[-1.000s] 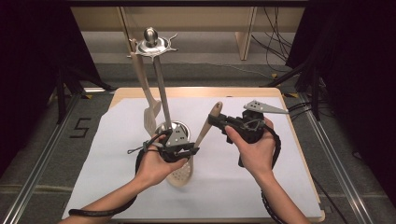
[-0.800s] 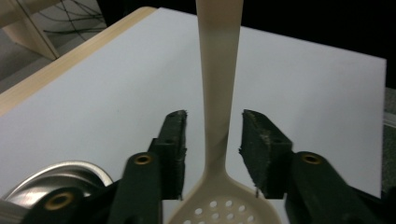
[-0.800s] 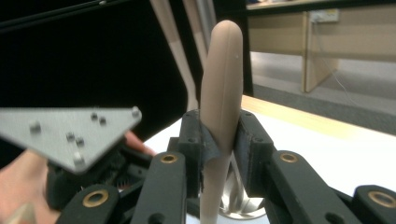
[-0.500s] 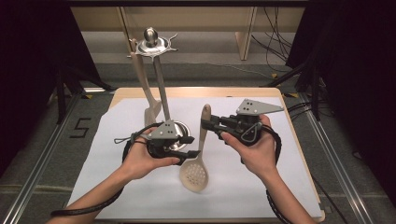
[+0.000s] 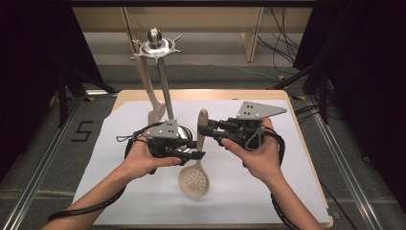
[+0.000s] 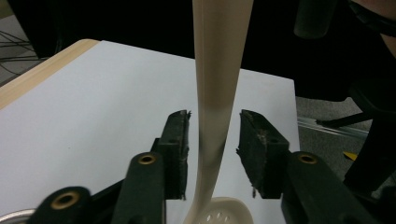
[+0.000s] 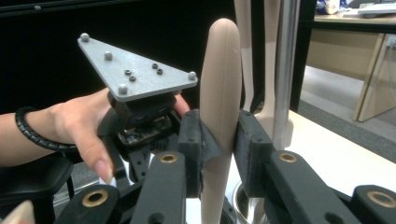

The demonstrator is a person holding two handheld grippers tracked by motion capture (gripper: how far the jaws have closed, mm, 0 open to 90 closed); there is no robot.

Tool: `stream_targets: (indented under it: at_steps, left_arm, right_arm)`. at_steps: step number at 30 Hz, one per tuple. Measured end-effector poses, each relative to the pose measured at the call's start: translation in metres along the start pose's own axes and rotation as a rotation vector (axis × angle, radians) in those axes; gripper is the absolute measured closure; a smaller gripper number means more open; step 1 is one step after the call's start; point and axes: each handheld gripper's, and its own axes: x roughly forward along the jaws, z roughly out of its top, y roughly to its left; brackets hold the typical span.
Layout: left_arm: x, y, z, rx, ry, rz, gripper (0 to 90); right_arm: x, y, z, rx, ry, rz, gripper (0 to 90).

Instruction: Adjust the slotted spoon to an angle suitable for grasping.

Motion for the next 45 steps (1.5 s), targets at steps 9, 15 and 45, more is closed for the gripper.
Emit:
stream_targets:
  at_steps: [9,15,45]
  left_arm:
    - [-0.003,-0.006,0.003,-0.037,0.007,0.084,76.6]
    - [-0.01,-0.005,0.005,-0.068,-0.005,0.204,76.9]
    - [-0.046,0.009,0.014,-0.11,-0.073,0.351,76.8]
  right_arm:
    - [-0.002,-0.002,-0.002,-0.006,-0.041,0.0,72.3]
    - [-0.014,-0.003,-0.004,-0.016,-0.11,-0.059,60.6]
    - [-0.059,-0.042,-0.09,0.091,0.079,-0.433,59.9]
